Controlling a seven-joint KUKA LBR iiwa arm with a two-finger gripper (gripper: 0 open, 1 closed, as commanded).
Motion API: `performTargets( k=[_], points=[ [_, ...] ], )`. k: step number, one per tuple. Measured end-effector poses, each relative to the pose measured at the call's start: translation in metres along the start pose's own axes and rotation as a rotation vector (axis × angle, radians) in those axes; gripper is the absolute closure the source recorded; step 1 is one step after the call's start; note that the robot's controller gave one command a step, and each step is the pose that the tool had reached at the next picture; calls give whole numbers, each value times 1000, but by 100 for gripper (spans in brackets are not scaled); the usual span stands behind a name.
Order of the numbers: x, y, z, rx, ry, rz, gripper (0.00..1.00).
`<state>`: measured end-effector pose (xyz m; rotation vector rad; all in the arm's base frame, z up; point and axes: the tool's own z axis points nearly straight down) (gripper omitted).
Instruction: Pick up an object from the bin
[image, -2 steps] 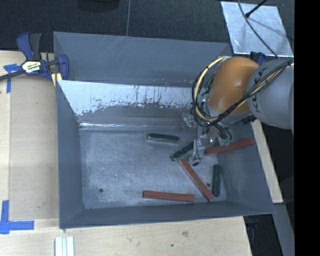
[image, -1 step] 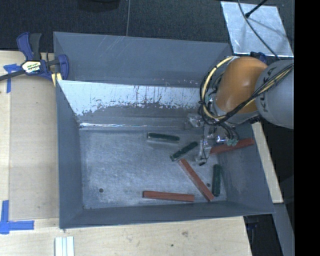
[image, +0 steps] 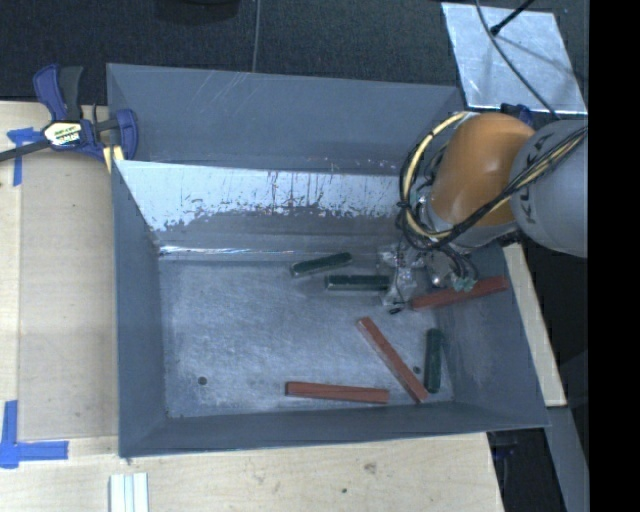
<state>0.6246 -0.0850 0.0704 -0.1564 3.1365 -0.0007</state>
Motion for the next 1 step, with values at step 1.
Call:
performTargets(
  k=[1],
  points=[
    [34,15,-166,3,-10,-261,100]
  ],
)
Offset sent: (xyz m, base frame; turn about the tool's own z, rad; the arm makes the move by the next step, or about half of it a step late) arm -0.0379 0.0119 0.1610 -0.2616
